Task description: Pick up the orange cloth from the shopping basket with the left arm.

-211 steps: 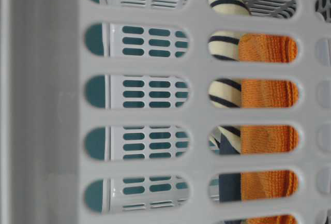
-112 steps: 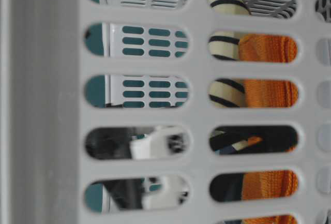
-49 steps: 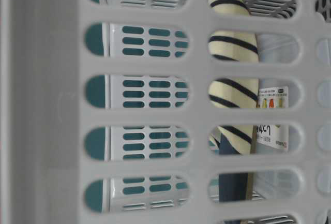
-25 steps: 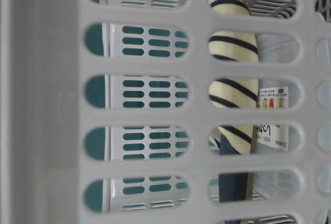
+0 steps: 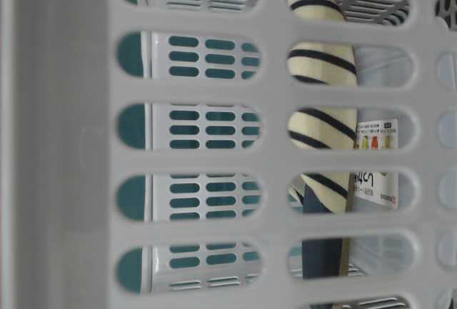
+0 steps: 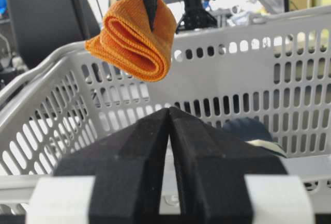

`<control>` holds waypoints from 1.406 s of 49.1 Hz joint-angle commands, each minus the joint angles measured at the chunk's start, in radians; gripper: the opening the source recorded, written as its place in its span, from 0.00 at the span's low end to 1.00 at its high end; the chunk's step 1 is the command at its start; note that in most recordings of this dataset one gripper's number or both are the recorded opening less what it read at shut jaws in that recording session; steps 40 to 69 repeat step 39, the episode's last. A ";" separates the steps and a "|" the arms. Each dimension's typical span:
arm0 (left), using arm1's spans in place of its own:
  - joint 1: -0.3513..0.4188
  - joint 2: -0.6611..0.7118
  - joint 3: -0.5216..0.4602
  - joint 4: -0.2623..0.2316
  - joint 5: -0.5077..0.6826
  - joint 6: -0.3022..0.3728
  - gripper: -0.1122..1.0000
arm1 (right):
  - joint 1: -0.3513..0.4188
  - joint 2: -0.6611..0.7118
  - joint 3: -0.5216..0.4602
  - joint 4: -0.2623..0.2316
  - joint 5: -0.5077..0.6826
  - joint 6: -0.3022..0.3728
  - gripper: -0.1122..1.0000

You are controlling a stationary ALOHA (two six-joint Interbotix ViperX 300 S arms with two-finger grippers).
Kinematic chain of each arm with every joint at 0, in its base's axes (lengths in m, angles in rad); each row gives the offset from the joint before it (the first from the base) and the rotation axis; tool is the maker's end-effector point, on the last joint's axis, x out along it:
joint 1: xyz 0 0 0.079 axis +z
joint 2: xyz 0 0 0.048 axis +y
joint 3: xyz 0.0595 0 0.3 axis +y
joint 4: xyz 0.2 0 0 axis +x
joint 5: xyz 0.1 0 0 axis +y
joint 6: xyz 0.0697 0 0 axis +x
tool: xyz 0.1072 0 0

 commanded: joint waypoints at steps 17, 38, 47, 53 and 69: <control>-0.006 -0.017 -0.003 0.003 -0.002 -0.006 0.19 | 0.002 -0.015 -0.006 0.003 0.015 0.002 0.10; -0.006 -0.017 0.000 0.003 -0.002 0.000 0.19 | 0.003 -0.015 -0.005 0.003 0.015 0.000 0.10; -0.006 -0.017 0.002 0.003 -0.002 0.000 0.19 | 0.003 -0.015 -0.005 0.003 0.015 0.000 0.10; -0.006 -0.017 0.002 0.003 -0.002 0.000 0.19 | 0.003 -0.015 -0.005 0.003 0.015 0.000 0.10; -0.006 -0.017 0.002 0.003 -0.002 0.000 0.19 | 0.003 -0.015 -0.005 0.003 0.015 0.000 0.10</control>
